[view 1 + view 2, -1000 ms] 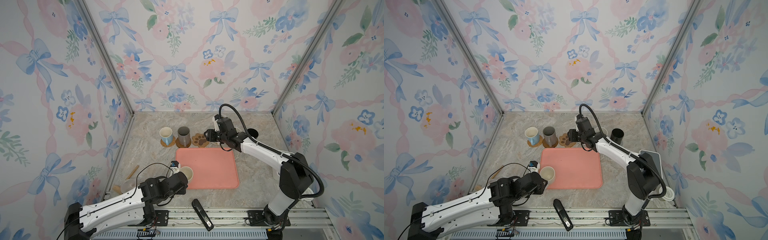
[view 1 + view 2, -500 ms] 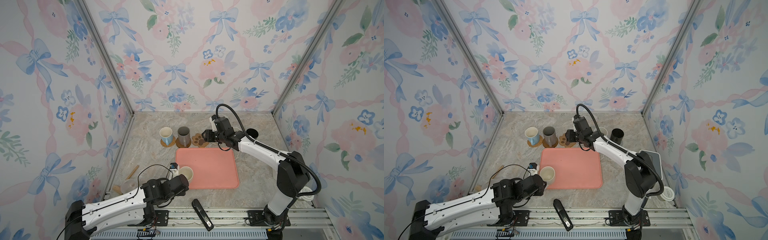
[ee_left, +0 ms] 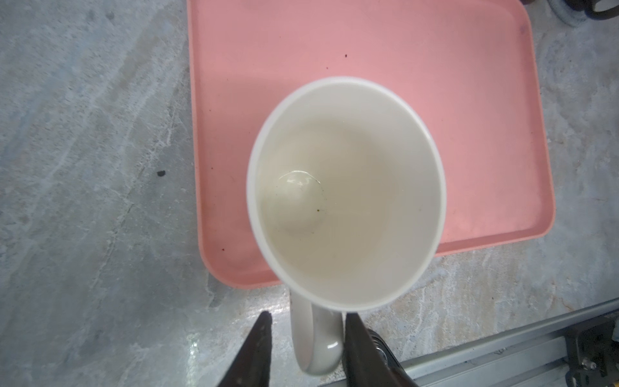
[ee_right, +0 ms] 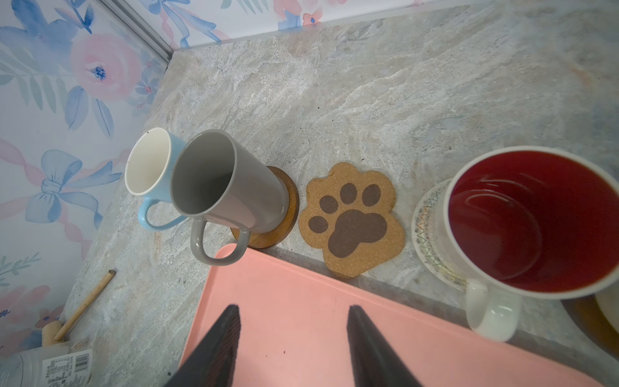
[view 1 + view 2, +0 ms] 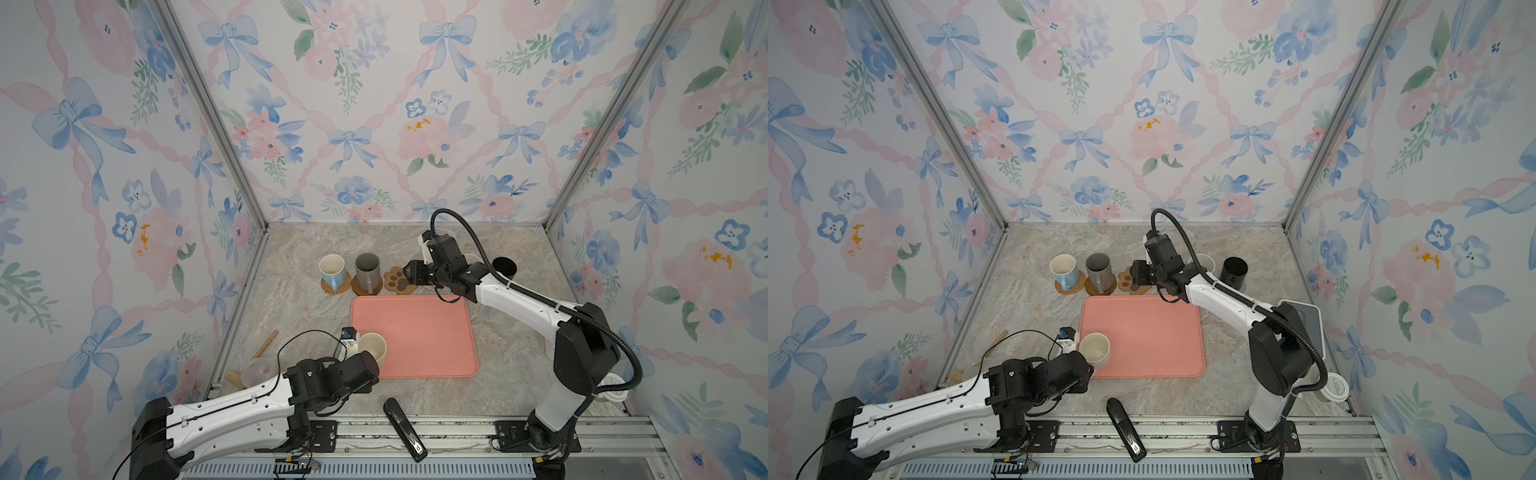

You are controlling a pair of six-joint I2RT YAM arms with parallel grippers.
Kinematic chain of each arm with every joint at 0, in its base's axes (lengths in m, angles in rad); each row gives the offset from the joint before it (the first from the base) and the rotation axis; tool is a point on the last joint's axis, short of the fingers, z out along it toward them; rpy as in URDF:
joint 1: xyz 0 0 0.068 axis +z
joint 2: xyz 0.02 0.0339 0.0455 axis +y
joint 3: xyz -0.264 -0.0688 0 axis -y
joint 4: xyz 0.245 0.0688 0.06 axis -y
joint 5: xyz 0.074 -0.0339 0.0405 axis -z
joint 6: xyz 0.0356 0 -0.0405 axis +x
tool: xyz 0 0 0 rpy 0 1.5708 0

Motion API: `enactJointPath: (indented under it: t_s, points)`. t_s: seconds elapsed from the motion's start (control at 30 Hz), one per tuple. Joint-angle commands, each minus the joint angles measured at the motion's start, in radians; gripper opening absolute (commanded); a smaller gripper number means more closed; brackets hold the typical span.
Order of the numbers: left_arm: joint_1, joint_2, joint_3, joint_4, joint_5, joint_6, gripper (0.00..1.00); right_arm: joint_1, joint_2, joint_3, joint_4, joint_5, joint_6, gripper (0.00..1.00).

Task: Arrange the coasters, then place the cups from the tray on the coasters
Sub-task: 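Lift the cream mug with the left gripper and carry it toward the paw-shaped coaster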

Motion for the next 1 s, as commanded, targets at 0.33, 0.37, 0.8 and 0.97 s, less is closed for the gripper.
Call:
enactJointPath:
  t_s: [0.33, 0.37, 0.8, 0.97]
  points:
    - [-0.011, 0.023, 0.036, -0.02, -0.042, -0.017, 0.38, 0.008, -0.127, -0.036, -0.015, 0.078, -0.038, 0.56]
    - [-0.01, 0.03, 0.042, -0.02, -0.041, -0.014, 0.38, 0.005, -0.136, -0.042, -0.014, 0.083, -0.038, 0.56]
    - [-0.009, 0.121, 0.083, -0.021, -0.042, -0.009, 0.41, -0.027, -0.186, -0.114, 0.027, 0.06, -0.03, 0.59]
    - [-0.01, 0.159, 0.087, -0.02, -0.037, -0.007, 0.41, -0.034, -0.21, -0.144, 0.041, 0.062, -0.027, 0.59]
